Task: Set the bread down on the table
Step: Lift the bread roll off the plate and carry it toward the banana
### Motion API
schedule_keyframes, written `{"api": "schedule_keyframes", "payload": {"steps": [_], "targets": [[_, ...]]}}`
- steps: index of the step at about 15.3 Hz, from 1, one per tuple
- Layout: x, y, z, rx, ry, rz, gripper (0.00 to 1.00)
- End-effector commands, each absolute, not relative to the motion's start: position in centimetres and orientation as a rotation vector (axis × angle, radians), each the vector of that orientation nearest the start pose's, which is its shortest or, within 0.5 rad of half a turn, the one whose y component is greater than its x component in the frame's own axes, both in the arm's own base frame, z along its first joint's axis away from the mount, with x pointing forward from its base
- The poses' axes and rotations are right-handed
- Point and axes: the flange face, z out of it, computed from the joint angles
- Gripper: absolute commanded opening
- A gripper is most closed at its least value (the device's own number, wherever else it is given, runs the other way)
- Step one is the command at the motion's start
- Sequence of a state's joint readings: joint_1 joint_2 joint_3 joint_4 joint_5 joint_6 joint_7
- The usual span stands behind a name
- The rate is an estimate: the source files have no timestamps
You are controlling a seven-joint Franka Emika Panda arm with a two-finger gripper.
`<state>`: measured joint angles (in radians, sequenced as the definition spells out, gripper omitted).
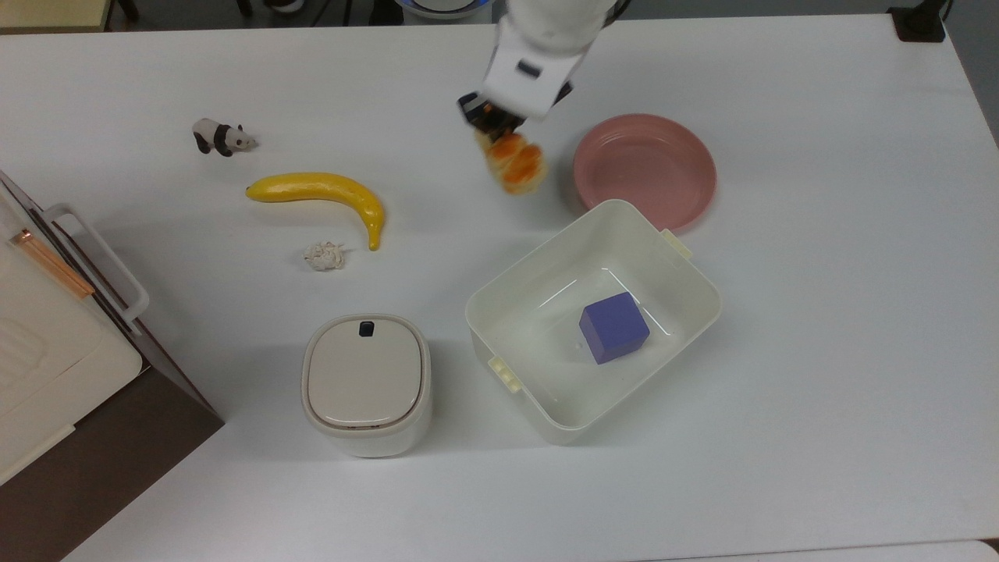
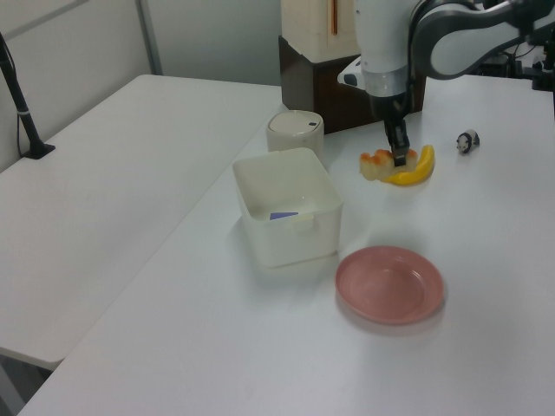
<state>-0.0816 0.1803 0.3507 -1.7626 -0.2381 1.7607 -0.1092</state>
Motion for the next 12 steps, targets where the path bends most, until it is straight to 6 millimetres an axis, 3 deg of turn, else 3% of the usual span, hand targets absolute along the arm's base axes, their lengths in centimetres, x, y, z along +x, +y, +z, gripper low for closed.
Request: {"api": "schedule_keyframes", "payload": {"steps": [1, 5, 9, 12], "targets": [[59.1, 11.2, 39.9, -3.270, -0.784, 0.304, 0.02], [58.2, 10.9, 36.4, -3.328, -0.798, 0.340, 0.02], [57.6, 10.8, 35.3, -3.337, -0.840, 0.380, 0.02], [57.6, 11.0, 34.7, -3.326, -0.862, 0.401, 0.22]]}}
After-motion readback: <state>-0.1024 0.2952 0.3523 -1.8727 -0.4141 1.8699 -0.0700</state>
